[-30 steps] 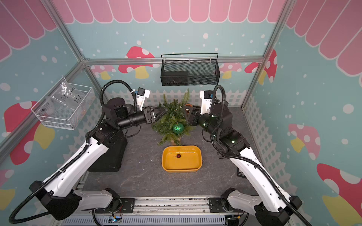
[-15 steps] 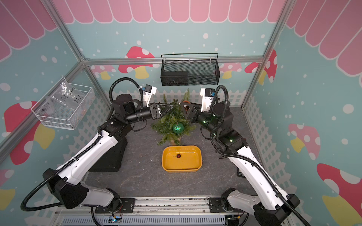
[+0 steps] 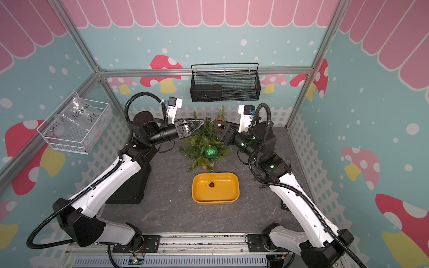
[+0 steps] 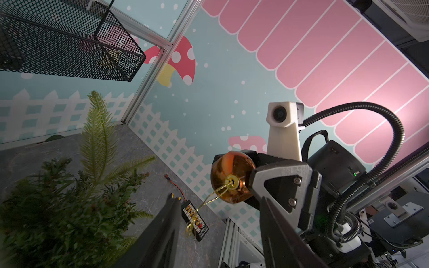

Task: Decorate the small christmas tree with ornaments
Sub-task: Hang an ornament on the christmas tree.

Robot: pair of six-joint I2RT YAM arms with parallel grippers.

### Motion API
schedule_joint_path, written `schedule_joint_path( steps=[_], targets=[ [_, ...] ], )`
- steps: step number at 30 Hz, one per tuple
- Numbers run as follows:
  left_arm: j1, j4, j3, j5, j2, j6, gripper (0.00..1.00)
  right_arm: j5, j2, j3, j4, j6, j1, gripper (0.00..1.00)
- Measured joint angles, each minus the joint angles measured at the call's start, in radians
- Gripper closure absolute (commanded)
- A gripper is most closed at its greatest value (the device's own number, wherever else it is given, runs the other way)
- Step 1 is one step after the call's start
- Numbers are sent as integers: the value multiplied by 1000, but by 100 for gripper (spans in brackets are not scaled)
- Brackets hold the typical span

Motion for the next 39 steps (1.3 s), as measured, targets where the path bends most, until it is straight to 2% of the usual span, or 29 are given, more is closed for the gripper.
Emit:
schedule_joint_path(
  steps=[2,4,10,13,15,25,39],
  targets=[
    [0,5,-7,0,2,-4,39,-8,0,-4,13,7,-4,59],
    [0,8,-14,0,3,-9,43,-14,0,-6,26,14,-5,59],
    [0,23,-20,7,11,-24,69,-22,-1,-27,53,34,-13,59],
    [0,39,-21,12,11,-34,92,-24,-1,-37,60,39,-14,59],
    [0,50,-21,17,11,-41,100,-25,-1,-41,61,41,-16,59],
    [0,64,-20,21,32,-47,100,-22,-2,-58,74,60,-34,59],
    [-1,-86,40,-25,85,-13,100,-14,43,-122,100,108,-71,59]
  ],
)
